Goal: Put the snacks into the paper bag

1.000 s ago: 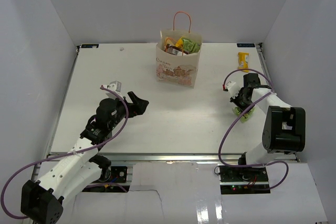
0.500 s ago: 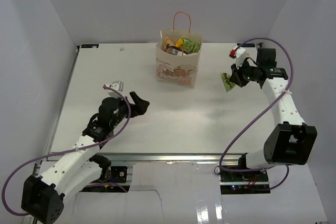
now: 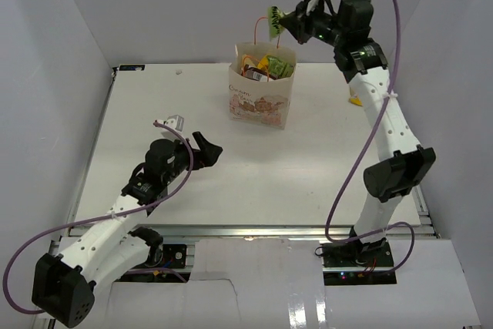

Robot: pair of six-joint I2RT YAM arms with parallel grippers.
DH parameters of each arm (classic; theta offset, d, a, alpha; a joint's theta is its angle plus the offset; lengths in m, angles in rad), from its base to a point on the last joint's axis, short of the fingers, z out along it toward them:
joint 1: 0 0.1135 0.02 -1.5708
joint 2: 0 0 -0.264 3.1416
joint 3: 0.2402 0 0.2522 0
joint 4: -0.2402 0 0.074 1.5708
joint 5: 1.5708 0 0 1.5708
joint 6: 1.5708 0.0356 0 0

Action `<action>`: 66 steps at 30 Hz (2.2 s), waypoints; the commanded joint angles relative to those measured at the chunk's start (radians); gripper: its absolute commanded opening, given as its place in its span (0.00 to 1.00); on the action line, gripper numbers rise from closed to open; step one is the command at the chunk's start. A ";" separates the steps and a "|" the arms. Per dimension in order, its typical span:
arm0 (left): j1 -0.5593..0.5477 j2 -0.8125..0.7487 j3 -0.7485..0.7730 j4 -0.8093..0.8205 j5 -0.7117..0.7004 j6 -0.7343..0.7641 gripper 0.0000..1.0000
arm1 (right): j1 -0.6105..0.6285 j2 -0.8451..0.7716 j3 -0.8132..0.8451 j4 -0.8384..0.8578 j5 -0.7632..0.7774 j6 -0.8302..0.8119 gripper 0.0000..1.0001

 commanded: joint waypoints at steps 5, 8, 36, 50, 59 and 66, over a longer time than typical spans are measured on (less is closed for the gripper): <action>0.003 -0.134 0.010 -0.064 -0.017 -0.032 0.98 | 0.131 0.169 0.083 0.143 0.276 0.139 0.08; 0.003 -0.174 0.007 -0.095 -0.025 -0.042 0.98 | 0.163 0.195 0.067 0.154 0.333 0.162 0.08; 0.003 -0.153 0.011 -0.089 -0.045 -0.044 0.98 | 0.251 0.035 -0.266 0.160 0.353 0.202 0.08; 0.003 -0.165 0.008 -0.098 -0.043 -0.049 0.98 | 0.259 0.137 -0.302 0.125 0.374 0.133 0.08; 0.003 -0.148 0.018 -0.098 -0.042 -0.049 0.98 | 0.254 0.193 -0.288 0.103 0.396 0.064 0.21; 0.003 -0.156 0.011 -0.099 -0.043 -0.046 0.98 | 0.190 0.112 -0.202 0.083 0.260 0.087 0.43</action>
